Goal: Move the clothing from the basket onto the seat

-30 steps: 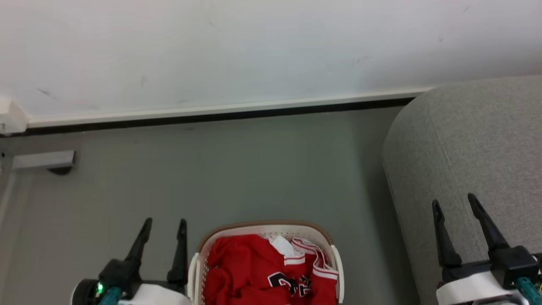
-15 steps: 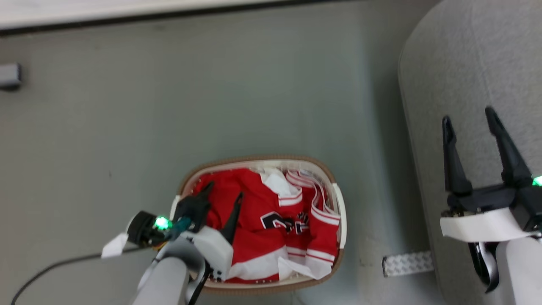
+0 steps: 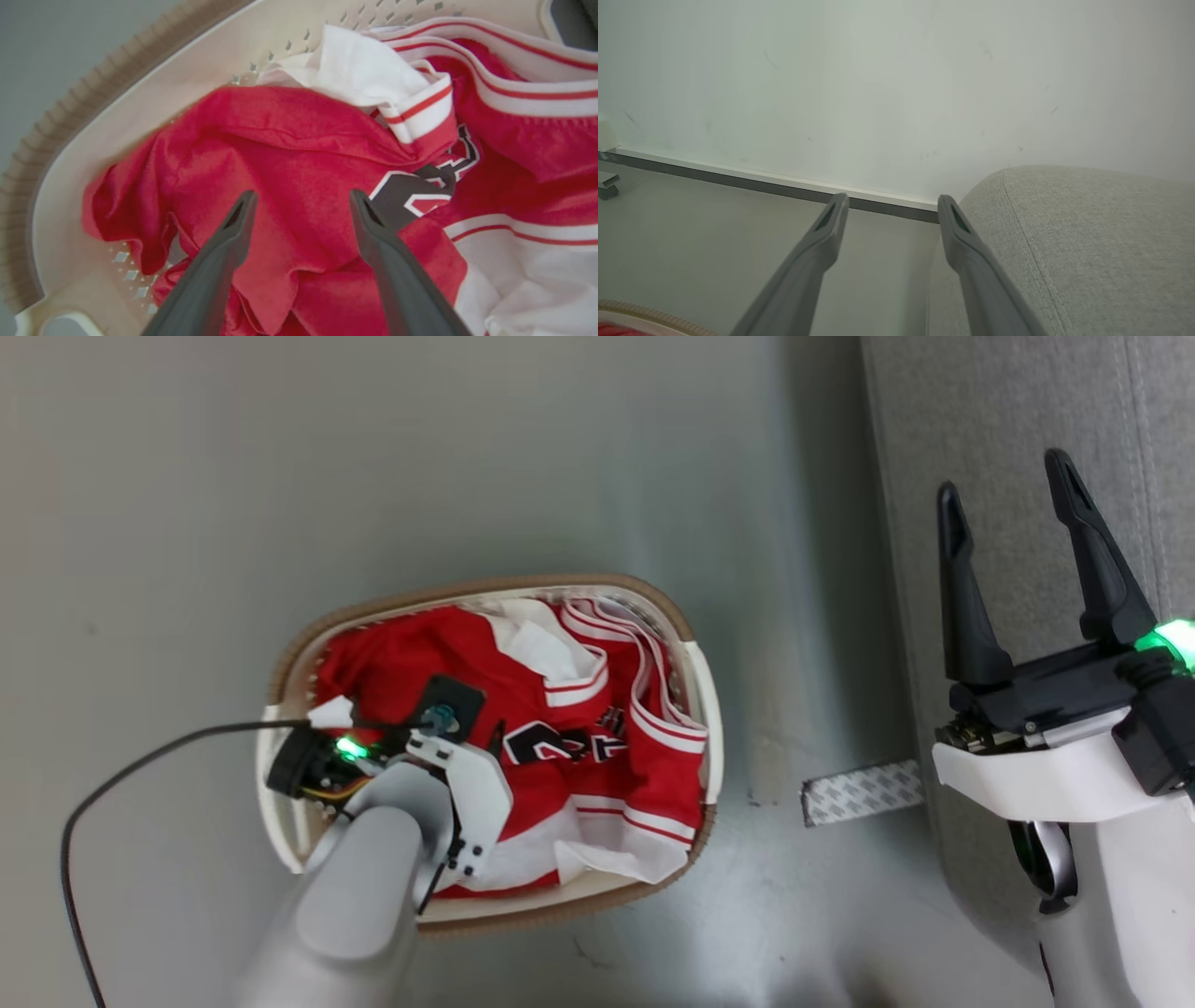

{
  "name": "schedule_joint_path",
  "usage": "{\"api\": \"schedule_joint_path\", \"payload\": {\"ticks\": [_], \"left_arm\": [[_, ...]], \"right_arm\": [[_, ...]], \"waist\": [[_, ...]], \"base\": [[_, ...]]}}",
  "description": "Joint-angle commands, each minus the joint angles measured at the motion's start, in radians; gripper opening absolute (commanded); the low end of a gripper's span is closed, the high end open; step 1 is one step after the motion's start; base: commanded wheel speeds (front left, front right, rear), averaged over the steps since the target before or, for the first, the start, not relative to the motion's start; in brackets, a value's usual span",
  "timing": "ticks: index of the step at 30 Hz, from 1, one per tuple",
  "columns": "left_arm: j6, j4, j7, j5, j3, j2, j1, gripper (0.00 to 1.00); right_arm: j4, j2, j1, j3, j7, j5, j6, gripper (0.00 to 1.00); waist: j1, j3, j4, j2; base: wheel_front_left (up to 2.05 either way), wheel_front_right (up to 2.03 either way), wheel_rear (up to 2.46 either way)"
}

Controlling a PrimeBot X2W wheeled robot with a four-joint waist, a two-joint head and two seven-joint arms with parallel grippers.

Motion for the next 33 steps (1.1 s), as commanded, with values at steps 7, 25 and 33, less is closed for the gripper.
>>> {"api": "schedule_joint_path", "payload": {"ticks": [7,25,33], "left_arm": [[0.031,0.086,0.023,0.015,0.005,0.049,-0.095,1.00],[0.029,0.219,-0.029,-0.017,-0.016,0.047,-0.178,0.00],[-0.001,0.205,-0.165,-0.120,0.011,0.010,-0.103,0.00]], "right_arm": [[-0.041,0.005,-0.051,0.045,0.001,0.062,-0.002,1.00],[-0.054,0.005,-0.035,0.064,0.001,0.079,-0.002,1.00],[-0.008,0.004,0.016,0.036,0.001,0.062,-0.002,1.00]], "waist": [[-0.0003,0.102,-0.083,0.0000],[-0.0003,0.152,-0.097,0.0000],[-0.0003,-0.019,-0.039,0.0000]], "base": [[0.00,0.00,0.00],[0.00,0.00,0.00],[0.00,0.00,0.00]]}}
